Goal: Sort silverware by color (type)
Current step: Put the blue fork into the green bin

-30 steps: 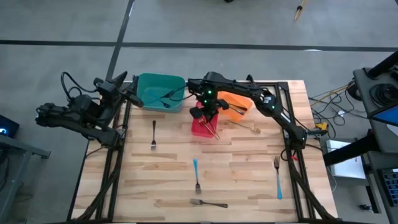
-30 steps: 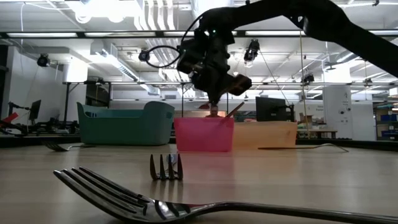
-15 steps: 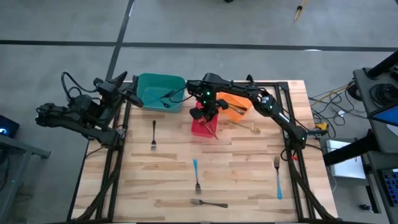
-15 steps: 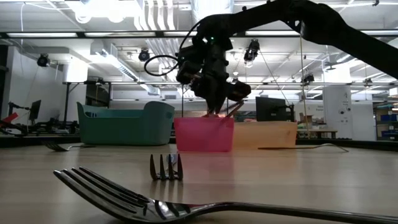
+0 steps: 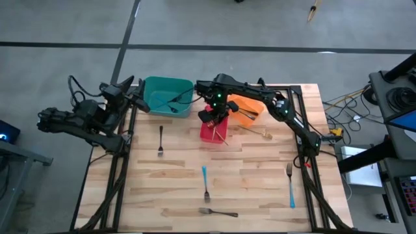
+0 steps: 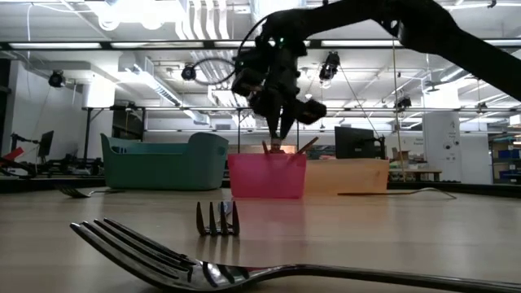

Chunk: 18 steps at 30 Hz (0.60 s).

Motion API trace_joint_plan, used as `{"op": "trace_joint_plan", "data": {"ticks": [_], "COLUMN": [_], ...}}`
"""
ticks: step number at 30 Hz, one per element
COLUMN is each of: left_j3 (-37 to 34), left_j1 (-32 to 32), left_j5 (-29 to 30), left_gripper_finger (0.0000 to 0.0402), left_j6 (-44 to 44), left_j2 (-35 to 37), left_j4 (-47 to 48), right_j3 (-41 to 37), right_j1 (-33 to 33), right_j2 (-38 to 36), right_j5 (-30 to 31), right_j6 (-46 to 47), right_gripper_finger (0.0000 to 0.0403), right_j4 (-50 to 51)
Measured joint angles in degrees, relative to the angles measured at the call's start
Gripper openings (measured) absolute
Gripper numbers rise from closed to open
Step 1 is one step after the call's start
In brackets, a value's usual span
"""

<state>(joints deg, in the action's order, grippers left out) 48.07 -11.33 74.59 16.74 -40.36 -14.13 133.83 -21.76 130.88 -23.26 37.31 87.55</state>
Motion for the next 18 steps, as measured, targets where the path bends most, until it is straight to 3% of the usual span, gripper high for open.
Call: {"op": "trace_joint_plan", "data": {"ticks": [7, 12, 18], "left_j3": [0.0, 0.0, 0.0], "left_j1": [-1.7, -2.0, -2.0], "left_j5": [-1.5, -14.0, -27.9], "left_gripper_finger": [0.0207, 0.0207, 0.0207], "left_j6": [-19.7, -37.7, -56.3], "left_j2": [-0.1, -0.9, -4.3], "left_j4": [15.7, 30.6, 44.4], "right_j3": [0.0, 0.0, 0.0], "right_j1": [0.8, 3.0, 6.7], "right_j2": [-7.1, -12.7, -17.5], "right_j5": [5.9, 7.4, 13.2], "right_j6": [-1.3, -7.2, -12.9], "right_gripper_finger": [0.0070, 0.0073, 0.0073], "right_j4": [-3.4, -11.3, -22.1]}}
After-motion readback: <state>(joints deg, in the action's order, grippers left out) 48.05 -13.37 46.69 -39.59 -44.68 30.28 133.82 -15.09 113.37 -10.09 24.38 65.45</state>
